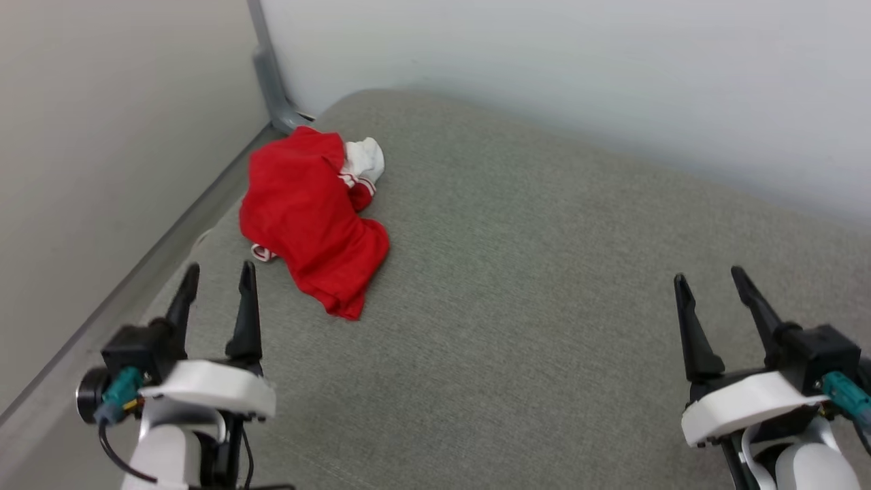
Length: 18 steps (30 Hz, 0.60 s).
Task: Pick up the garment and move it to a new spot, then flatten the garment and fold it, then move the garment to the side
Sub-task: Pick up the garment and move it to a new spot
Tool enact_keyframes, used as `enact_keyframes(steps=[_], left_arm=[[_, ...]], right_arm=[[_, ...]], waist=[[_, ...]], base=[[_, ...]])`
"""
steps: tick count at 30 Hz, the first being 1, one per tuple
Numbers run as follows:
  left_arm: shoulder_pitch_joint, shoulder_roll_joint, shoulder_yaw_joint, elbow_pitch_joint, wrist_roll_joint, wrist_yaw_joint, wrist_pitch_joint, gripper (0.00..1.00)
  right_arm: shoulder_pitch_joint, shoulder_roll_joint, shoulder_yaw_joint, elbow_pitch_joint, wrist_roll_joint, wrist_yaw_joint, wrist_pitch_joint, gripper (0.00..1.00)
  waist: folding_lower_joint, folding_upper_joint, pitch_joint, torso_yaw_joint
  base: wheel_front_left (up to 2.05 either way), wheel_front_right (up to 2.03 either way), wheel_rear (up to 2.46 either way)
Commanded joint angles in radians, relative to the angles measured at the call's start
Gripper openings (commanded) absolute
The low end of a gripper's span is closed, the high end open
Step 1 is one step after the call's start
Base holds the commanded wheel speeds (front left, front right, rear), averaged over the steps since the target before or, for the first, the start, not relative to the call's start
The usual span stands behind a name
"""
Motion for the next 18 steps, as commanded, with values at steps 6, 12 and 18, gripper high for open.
enact_keyframes(steps=[6, 12, 18], left_arm=[[-0.160, 0.063, 0.006, 0.102, -0.065, -0.002, -0.002, 1.00], [-0.348, 0.194, -0.053, 0.250, -0.166, -0.002, 0.028, 1.00], [-0.510, 0.355, -0.121, 0.356, -0.314, -0.001, 0.167, 1.00]], right_arm=[[-0.062, -0.001, 0.004, -0.046, -0.041, 0.000, 0.028, 1.00], [-0.116, 0.000, 0.023, -0.080, -0.064, 0.000, 0.042, 1.00], [-0.174, -0.001, 0.036, -0.097, -0.070, 0.000, 0.039, 1.00]], waist=[[0.0000, 0.0000, 0.123, -0.096], [0.0000, 0.0000, 0.231, -0.181], [0.0000, 0.0000, 0.335, -0.257]], base=[[0.00, 0.00, 0.00], [0.00, 0.00, 0.00], [0.00, 0.00, 0.00]])
